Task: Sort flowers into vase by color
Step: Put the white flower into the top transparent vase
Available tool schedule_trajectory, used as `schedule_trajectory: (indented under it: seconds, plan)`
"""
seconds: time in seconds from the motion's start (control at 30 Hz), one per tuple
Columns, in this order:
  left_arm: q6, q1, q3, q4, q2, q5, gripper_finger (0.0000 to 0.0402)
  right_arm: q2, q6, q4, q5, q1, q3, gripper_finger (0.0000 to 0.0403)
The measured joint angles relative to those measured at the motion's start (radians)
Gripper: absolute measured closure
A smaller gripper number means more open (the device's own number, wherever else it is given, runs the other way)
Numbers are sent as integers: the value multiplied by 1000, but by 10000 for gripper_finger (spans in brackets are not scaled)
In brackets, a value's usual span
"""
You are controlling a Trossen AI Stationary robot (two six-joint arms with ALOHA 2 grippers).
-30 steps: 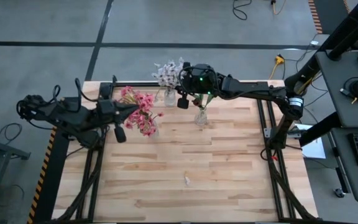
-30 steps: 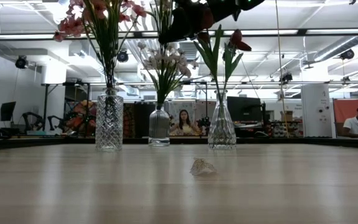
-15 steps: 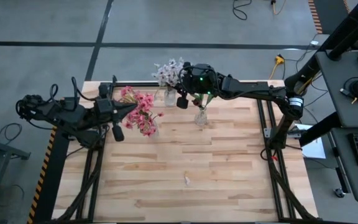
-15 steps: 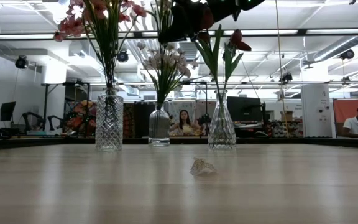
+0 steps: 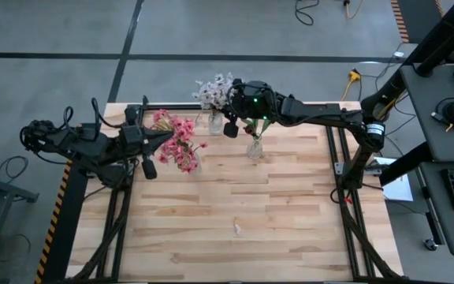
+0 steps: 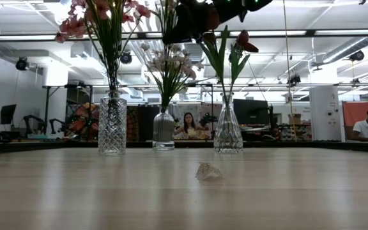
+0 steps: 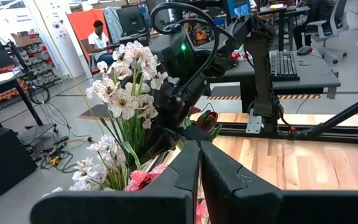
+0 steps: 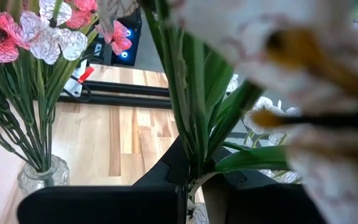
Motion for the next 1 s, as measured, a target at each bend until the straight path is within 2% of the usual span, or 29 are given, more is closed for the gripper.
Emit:
schedule_trajectory:
  seconds: [1.0]
  plan:
    - [7, 0, -6, -15, 0, 0, 402, 47, -100, 36, 9, 0, -7, 385]
